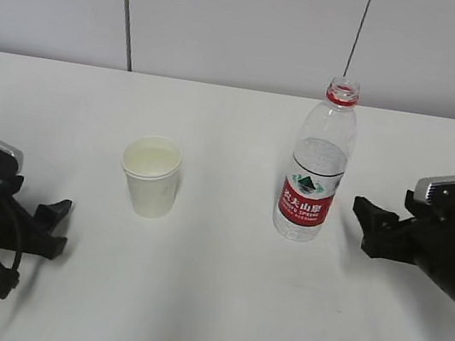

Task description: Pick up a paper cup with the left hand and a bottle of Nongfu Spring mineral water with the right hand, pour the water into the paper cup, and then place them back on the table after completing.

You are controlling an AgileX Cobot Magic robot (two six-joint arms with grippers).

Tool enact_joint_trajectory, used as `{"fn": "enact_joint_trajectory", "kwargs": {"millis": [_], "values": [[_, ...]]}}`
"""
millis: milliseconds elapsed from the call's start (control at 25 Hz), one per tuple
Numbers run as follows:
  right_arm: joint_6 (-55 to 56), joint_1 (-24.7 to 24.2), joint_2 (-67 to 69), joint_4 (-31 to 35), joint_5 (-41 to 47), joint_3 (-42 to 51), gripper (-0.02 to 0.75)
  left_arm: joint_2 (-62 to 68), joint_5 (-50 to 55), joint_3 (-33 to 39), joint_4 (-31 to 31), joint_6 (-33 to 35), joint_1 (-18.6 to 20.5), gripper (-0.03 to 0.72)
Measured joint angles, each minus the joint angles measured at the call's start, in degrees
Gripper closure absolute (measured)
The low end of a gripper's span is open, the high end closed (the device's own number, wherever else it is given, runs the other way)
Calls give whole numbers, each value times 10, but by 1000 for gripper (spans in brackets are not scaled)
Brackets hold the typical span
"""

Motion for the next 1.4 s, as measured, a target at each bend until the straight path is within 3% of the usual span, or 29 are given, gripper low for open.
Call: {"fn": "enact_joint_trajectory", "kwargs": {"millis": [200, 440, 840, 1160, 1400], "values": [[-1, 0, 0, 66, -1, -1, 135, 0, 0, 0, -4, 0, 45, 199], [-1, 0, 0, 94, 6, -40, 147, 0, 0, -5, -5, 0, 58, 199], [-1, -9, -32, 112, 187, -118, 150, -16, 33, -67, -10, 0, 67, 199], [-2, -30, -82, 106, 430, -189, 150, -84, 262, -155, -10, 0, 68, 199], [-3, -32, -103, 103, 612, -268, 150, -138, 528, -248, -10, 0, 83, 199]]}}
